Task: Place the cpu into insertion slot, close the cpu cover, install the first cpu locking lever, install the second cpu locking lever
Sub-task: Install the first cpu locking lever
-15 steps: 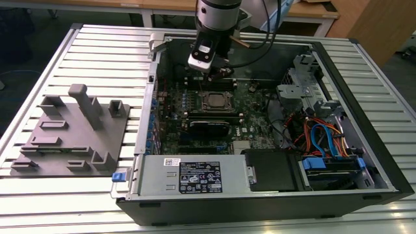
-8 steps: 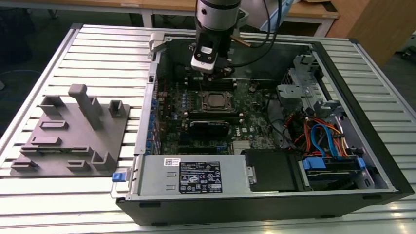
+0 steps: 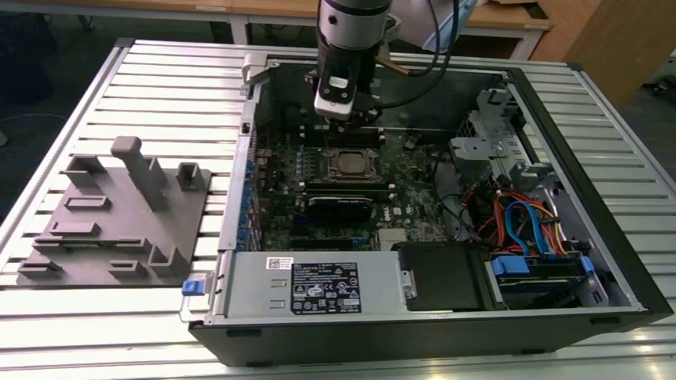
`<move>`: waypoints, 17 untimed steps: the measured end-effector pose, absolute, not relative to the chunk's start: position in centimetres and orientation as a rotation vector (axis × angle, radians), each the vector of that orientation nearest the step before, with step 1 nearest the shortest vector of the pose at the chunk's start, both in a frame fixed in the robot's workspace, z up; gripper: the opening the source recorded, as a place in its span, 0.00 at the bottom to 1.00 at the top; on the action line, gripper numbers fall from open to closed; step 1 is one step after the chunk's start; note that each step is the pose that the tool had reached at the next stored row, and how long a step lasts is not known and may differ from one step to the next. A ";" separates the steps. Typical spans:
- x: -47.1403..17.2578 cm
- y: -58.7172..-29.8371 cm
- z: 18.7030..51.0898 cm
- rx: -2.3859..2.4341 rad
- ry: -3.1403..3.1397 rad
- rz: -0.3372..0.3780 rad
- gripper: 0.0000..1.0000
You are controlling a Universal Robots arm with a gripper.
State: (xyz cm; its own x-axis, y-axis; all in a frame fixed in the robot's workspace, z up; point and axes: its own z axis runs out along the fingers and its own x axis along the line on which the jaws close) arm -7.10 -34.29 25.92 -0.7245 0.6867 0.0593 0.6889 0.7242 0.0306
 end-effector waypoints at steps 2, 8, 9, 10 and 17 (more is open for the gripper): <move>-7.1 -34.3 25.9 -1.148 -2.876 -0.078 0.11; -7.1 -34.3 25.9 -1.147 -2.876 -0.078 0.11; -7.1 -34.3 25.9 -1.147 -2.876 -0.078 0.11; -7.1 -34.3 25.9 -1.147 -2.876 -0.078 0.11; -7.2 -34.3 25.9 -1.136 -2.881 -0.077 0.11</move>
